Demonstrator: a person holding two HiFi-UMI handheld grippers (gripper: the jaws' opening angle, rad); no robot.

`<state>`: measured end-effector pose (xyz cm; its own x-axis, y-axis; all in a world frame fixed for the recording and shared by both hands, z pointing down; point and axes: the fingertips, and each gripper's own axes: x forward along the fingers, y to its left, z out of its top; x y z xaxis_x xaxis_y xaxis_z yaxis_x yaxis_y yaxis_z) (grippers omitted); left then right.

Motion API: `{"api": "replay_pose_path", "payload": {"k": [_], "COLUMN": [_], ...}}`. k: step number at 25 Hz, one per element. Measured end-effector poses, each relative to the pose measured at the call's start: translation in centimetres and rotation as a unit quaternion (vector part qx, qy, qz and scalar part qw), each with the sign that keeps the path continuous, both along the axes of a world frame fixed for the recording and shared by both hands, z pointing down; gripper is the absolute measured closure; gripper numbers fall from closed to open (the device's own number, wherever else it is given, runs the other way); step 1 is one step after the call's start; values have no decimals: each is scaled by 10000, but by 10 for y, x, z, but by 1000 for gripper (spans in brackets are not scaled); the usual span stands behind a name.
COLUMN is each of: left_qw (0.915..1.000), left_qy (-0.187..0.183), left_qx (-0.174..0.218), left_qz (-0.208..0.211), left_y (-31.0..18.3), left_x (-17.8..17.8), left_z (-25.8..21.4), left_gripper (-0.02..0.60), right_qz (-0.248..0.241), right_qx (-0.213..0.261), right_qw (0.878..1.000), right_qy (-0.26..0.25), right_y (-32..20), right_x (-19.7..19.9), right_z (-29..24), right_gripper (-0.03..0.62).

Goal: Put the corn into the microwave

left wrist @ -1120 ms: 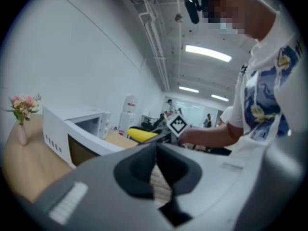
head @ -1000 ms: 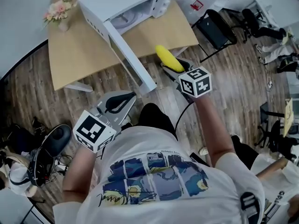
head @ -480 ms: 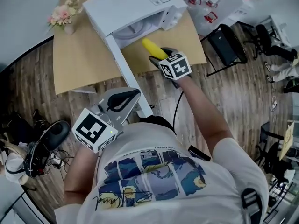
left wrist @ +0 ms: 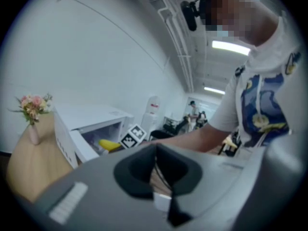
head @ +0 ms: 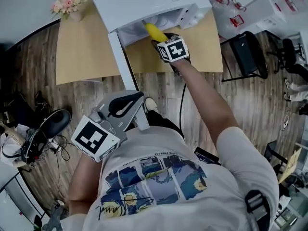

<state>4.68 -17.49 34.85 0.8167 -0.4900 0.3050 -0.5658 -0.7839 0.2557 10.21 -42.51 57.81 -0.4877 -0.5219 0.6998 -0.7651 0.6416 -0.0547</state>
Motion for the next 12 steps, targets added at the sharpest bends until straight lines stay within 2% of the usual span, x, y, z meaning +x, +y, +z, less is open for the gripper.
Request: {"api": "replay_pose_path", "payload": {"k": [6,12], "left_qw": [9985,9935], "left_qy": [-56,-149], "left_qx": [-74,-157], "left_qz": [-530,-1118], "left_y": [-10,-11], "left_x": [-6,-23], "left_z": [1,5], "left_gripper": [569,569], "right_qz": [5,118], "right_qx": [51,101], "right_qw": [10000,9999], "right_qy": [75,-24], "right_y": [-47,-81], "right_x": [-13,-32], "right_z": [16,23], "right_gripper": [349,349]}}
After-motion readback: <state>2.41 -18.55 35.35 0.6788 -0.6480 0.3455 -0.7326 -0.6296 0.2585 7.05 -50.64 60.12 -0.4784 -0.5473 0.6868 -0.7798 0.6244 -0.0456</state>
